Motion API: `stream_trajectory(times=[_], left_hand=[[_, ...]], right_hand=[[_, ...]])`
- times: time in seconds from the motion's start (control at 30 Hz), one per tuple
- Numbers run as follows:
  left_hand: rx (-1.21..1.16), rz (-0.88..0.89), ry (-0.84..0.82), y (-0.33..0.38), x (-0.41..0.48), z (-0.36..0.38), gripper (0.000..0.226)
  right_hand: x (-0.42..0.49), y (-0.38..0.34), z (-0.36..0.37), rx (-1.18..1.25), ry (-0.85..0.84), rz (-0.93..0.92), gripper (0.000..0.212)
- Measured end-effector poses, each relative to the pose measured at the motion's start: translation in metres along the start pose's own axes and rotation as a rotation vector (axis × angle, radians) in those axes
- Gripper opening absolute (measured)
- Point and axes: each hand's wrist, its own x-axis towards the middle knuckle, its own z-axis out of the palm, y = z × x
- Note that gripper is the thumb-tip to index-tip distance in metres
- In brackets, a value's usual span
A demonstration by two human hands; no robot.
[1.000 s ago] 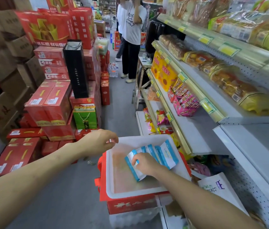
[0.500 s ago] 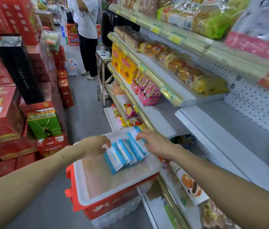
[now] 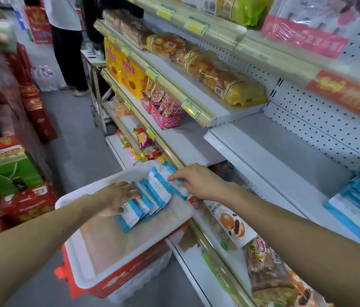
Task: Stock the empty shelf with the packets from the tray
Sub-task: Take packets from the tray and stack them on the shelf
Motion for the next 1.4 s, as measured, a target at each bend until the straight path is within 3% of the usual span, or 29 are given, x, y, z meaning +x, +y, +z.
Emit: stream_trajectory(times=[0.37,0.53,0.7,1.0,1.2,1.4], left_hand=[[0.233,0.081,0.031,-0.002,-0.010,0.005,0.047],[-0.009,-0.015,-0.065,-0.007,-0.031,-0.001,0.039],[-0.082,0.012,0.024,-0.013,-0.051,-0.013,0.012],[-0.235,0.017,0.176,-0.004,-0.059,-0.098,0.056],[-0.279,0.061,0.259,0.034,-0.040,-0.163,0.059],[-0.284,0.206,0.368,0.127,-0.002,-0.234,0.063]], right_hand=[[0.006,-0.002,0.013,0.037,-0.045,0.004,0.052],[0.010,-0.009,0.011,0.052,-0.056,-0.008,0.046],[0.012,-0.017,0.009,0.050,-0.067,-0.038,0.027],[-0.011,-0.017,-0.013,0.127,0.018,-0.011,0.043],[-0.058,0.019,-0.037,0.131,0.079,0.075,0.049],[-0.149,0.070,-0.080,0.060,0.253,0.232,0.057]])
